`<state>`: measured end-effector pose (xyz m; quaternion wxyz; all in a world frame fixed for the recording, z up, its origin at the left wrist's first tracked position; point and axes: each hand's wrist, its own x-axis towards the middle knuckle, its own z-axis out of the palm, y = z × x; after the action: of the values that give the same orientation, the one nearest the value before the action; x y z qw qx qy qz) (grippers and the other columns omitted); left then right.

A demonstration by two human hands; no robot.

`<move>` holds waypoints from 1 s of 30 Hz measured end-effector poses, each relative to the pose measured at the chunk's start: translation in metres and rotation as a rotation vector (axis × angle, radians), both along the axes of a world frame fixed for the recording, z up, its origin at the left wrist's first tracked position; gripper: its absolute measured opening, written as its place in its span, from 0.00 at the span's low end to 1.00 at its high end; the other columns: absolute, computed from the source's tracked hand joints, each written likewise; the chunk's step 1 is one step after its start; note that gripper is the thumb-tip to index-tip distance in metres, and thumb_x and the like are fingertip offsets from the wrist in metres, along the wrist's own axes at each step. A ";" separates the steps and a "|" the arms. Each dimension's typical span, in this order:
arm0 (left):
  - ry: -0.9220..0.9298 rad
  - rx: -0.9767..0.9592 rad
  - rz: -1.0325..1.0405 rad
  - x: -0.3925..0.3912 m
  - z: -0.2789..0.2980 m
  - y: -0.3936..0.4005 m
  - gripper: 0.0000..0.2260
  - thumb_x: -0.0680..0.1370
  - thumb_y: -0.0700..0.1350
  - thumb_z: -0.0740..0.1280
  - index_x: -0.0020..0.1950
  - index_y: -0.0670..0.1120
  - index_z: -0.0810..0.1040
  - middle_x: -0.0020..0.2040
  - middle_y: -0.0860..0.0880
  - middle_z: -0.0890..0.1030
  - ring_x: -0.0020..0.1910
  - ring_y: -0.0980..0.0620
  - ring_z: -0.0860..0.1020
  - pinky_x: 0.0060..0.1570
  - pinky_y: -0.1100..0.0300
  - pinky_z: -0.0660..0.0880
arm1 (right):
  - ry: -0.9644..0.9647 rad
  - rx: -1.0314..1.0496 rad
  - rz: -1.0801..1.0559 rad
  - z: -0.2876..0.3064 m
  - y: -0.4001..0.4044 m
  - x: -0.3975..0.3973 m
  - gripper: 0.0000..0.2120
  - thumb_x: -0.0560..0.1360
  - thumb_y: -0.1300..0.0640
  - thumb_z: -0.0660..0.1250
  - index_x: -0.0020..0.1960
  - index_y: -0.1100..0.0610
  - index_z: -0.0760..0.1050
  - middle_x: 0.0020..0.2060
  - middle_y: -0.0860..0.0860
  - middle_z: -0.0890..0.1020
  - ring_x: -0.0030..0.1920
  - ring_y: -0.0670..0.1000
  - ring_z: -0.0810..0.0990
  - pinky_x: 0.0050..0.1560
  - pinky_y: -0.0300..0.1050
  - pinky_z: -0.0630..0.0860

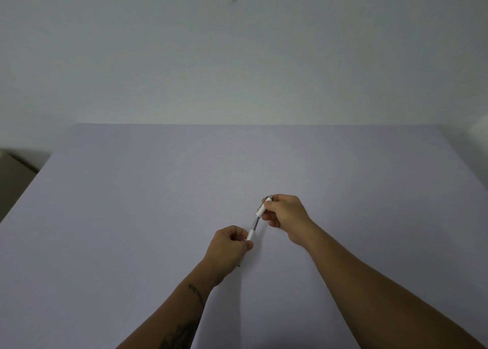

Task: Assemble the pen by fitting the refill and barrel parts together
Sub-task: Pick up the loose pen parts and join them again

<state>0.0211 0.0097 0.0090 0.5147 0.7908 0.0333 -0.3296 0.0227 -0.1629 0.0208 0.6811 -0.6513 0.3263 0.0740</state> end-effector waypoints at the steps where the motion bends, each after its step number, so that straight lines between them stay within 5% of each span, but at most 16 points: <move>1: -0.012 0.000 0.002 0.000 0.002 0.001 0.02 0.74 0.38 0.70 0.42 0.45 0.80 0.35 0.49 0.75 0.34 0.52 0.72 0.32 0.61 0.74 | 0.012 -0.005 0.034 0.001 0.002 -0.002 0.08 0.76 0.65 0.64 0.47 0.63 0.83 0.45 0.61 0.87 0.38 0.51 0.81 0.38 0.42 0.78; 11: -0.148 0.019 0.076 0.008 0.012 0.006 0.02 0.71 0.40 0.74 0.40 0.46 0.84 0.33 0.49 0.79 0.32 0.51 0.75 0.35 0.57 0.75 | -0.020 -0.012 0.078 0.009 0.013 -0.005 0.08 0.74 0.65 0.66 0.43 0.63 0.84 0.37 0.55 0.84 0.35 0.49 0.78 0.35 0.41 0.75; 25: -0.222 -0.057 0.116 0.002 0.011 -0.006 0.04 0.72 0.41 0.75 0.44 0.45 0.82 0.34 0.49 0.79 0.33 0.52 0.76 0.39 0.56 0.78 | 0.015 -0.076 0.086 0.010 0.023 -0.011 0.05 0.75 0.62 0.70 0.51 0.60 0.82 0.41 0.55 0.84 0.39 0.50 0.81 0.40 0.44 0.79; 30: -0.310 -0.029 0.077 -0.004 0.007 -0.009 0.03 0.75 0.42 0.72 0.47 0.46 0.80 0.37 0.50 0.80 0.33 0.55 0.76 0.35 0.66 0.77 | -0.035 -0.141 0.019 0.008 0.022 -0.017 0.07 0.77 0.63 0.68 0.54 0.58 0.81 0.44 0.55 0.84 0.40 0.51 0.82 0.40 0.43 0.82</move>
<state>0.0174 0.0006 0.0159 0.5372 0.8229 -0.0209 -0.1840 0.0061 -0.1410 0.0287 0.6386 -0.7018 0.3124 0.0459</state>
